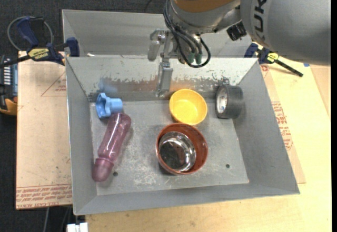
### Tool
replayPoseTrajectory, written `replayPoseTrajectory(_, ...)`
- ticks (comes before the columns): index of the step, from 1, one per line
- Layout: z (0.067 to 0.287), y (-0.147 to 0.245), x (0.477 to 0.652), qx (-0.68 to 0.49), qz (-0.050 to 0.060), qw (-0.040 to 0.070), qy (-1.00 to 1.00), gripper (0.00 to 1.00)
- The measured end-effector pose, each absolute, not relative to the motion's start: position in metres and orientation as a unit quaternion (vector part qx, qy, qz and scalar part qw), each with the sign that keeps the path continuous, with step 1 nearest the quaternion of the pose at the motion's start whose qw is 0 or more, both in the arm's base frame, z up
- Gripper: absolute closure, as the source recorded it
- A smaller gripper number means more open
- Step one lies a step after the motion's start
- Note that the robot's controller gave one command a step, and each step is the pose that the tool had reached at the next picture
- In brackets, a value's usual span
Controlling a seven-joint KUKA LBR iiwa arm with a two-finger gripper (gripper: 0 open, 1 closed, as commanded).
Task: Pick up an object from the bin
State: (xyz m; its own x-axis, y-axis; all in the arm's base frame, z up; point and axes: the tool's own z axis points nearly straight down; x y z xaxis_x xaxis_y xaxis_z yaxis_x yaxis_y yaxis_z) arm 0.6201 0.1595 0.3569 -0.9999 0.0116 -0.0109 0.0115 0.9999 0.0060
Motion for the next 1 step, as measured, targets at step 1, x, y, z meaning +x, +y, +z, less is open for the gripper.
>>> replayPoseTrajectory(1, 0.4426, 0.1251, 0.6251, 0.018, 0.0, -0.006, 1.0, 1.0)
